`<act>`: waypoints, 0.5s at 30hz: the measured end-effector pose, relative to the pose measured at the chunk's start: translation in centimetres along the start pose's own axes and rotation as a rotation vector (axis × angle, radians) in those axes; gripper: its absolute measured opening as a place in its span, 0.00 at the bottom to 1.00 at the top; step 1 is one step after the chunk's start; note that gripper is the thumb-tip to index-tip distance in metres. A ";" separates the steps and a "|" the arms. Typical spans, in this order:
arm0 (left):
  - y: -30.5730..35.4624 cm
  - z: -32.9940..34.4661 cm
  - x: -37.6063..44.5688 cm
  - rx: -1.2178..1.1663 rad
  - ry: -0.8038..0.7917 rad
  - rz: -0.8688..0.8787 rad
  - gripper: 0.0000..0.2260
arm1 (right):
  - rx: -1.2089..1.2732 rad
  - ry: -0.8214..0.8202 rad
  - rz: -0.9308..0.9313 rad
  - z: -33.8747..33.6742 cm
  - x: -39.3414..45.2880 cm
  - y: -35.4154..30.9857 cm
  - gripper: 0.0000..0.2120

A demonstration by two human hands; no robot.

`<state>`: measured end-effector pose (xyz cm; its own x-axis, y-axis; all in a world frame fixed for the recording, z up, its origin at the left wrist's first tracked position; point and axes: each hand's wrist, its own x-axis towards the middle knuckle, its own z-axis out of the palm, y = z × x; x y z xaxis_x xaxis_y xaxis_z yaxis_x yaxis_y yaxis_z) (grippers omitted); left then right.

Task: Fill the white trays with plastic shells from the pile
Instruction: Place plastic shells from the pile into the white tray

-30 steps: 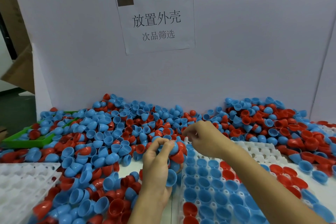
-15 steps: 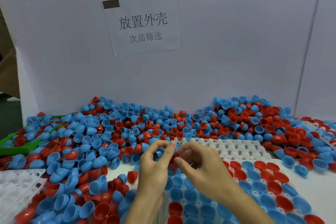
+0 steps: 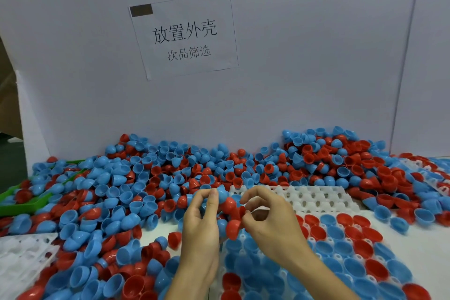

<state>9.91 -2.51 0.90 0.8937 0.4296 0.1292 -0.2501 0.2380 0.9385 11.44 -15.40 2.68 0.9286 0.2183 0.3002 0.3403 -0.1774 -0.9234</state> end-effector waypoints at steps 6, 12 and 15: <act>0.2 0.0 -0.1 0.008 0.013 -0.002 0.12 | -0.012 0.043 0.007 0.1 0.0 0.2 0.16; 0.5 0.1 -0.4 0.036 -0.062 0.012 0.11 | 0.005 0.119 0.080 -0.7 0.6 0.1 0.04; 0.6 0.2 -0.5 0.024 -0.075 -0.002 0.12 | 0.127 0.137 0.180 -0.9 1.0 0.4 0.07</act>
<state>9.33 -2.75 1.46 0.9199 0.3623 0.1501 -0.2401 0.2176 0.9461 12.60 -16.13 2.80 0.9869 0.0605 0.1497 0.1542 -0.0779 -0.9850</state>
